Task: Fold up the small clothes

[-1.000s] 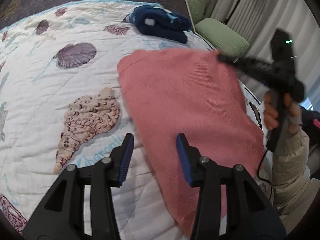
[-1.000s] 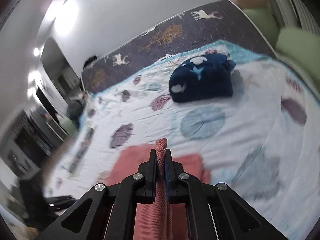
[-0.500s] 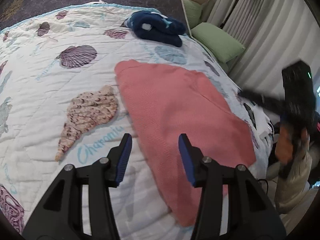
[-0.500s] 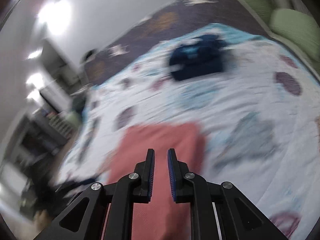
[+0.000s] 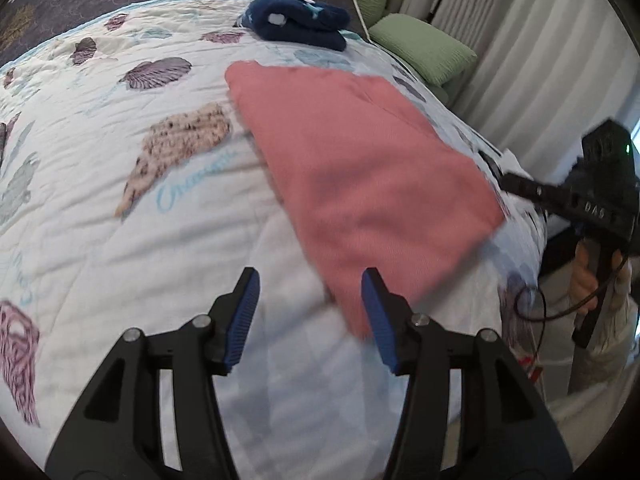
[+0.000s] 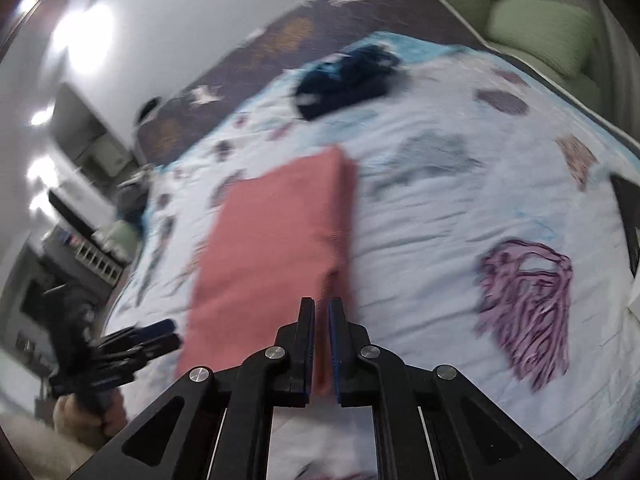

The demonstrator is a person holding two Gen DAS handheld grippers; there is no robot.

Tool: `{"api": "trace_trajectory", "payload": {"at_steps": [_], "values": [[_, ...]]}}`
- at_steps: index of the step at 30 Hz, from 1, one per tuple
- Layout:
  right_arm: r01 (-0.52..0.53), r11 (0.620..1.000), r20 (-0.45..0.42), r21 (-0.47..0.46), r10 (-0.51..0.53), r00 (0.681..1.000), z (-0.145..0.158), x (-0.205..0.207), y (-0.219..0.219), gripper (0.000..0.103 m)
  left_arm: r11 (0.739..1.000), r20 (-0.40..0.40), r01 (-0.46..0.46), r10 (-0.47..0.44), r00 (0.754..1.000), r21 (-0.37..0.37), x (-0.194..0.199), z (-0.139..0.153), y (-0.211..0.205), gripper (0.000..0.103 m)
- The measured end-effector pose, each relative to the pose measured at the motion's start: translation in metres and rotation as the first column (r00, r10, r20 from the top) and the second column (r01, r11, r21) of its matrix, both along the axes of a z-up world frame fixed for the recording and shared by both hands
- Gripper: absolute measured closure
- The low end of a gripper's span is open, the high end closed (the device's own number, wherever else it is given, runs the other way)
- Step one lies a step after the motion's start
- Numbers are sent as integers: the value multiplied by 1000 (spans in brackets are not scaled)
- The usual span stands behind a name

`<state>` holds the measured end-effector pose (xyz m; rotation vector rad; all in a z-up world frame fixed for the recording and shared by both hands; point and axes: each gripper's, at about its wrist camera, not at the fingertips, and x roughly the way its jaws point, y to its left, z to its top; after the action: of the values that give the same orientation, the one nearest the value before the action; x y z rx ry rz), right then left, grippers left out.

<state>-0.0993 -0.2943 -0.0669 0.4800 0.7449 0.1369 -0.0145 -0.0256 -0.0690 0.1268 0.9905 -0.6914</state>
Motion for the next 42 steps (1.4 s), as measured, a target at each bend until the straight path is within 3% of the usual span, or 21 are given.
{"api": "trace_trajectory", "payload": {"at_steps": [2, 3, 6, 7, 9, 13, 16, 19, 21, 25, 28, 33, 35, 38, 41, 42], "values": [[-67, 998, 23, 6, 67, 998, 2, -1, 19, 95, 999, 0, -3, 3, 1000, 40, -6, -9, 1, 44], [-89, 996, 11, 4, 89, 996, -2, 2, 25, 95, 995, 1, -18, 18, 1000, 96, -9, -20, 0, 44], [-41, 995, -154, -94, 27, 988, -34, 14, 28, 99, 990, 58, -23, 15, 998, 138, -19, -20, 1, 44], [-31, 998, -138, -52, 23, 990, -41, 13, 23, 99, 990, 60, -22, 14, 998, 143, -21, -19, 2, 44], [-7, 1000, -124, 21, 10, 992, -39, 7, 15, 97, 992, 61, -21, 13, 998, 127, -23, -12, 5, 44], [25, 997, -131, -75, -35, 991, -23, 3, 23, 91, 1000, 49, -12, 12, 999, 5, -21, 7, 8, 44], [-9, 999, -79, -54, 5, 997, -14, 1, 32, 91, 999, 41, 8, -6, 999, -33, -18, 9, -2, 44], [-38, 998, -42, -41, 36, 998, -11, 1, 35, 90, 1000, 15, -15, 15, 1000, -6, -7, -2, -14, 44], [-47, 997, -42, -66, 45, 998, -14, 3, 45, 85, 997, -19, -39, 40, 999, 63, 0, -19, -18, 42], [-82, 995, -153, -57, 73, 986, -42, 8, 42, 84, 997, 13, -6, 5, 1000, 79, -11, -11, -13, 42], [-76, 997, -134, -16, 73, 988, -31, 1, 32, 83, 1000, 30, -21, 21, 999, 5, -6, 12, -3, 42], [-76, 989, -42, -124, 71, 997, 7, 20, 39, 81, 988, 92, -66, 79, 993, -138, 30, 51, -11, 44], [-79, 988, -12, -133, 79, 997, 17, 39, 42, 81, 982, 67, -63, 75, 995, -176, 46, 53, -21, 48], [-68, 990, -16, -124, 66, 998, 16, 68, 44, 81, 982, 5, -43, 45, 999, -181, 66, 37, -41, 52], [-11, 990, -115, -139, -5, 993, -10, 91, 35, 85, 996, -41, -91, 90, 995, -10, 85, -9, -55, 52], [-4, 992, -142, -128, -14, 990, -20, 95, 31, 85, 995, -70, -97, 95, 993, -29, 88, -20, -50, 48]]}}
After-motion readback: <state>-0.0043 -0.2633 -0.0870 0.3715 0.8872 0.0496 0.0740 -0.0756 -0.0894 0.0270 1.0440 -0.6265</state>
